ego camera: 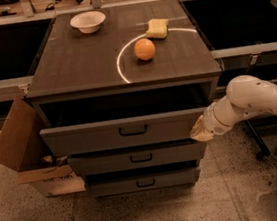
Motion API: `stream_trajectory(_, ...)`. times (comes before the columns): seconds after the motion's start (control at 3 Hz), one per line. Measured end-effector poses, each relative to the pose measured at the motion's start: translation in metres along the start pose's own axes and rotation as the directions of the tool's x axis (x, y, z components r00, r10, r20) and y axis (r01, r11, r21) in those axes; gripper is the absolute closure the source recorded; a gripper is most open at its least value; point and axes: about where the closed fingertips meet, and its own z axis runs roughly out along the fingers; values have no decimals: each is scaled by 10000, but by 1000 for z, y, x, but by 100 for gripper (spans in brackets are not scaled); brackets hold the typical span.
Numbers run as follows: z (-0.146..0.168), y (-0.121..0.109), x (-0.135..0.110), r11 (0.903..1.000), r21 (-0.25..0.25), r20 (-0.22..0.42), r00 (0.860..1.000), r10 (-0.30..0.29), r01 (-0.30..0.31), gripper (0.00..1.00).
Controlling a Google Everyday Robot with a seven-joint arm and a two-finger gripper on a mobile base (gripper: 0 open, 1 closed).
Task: Close top drawer
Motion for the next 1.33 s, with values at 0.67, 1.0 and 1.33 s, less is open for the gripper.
stream_trajectory(0.67, 10, -31, 1, 9996, -202, -234, 9995, 213, -218, 100)
stream_trajectory(1.0, -1, -26, -4, 10000, -50, -47, 10000, 23, -23, 100)
stream_trajectory(1.33, -25, 6, -10, 9993, 200, 395, 9987, -308, 300, 100)
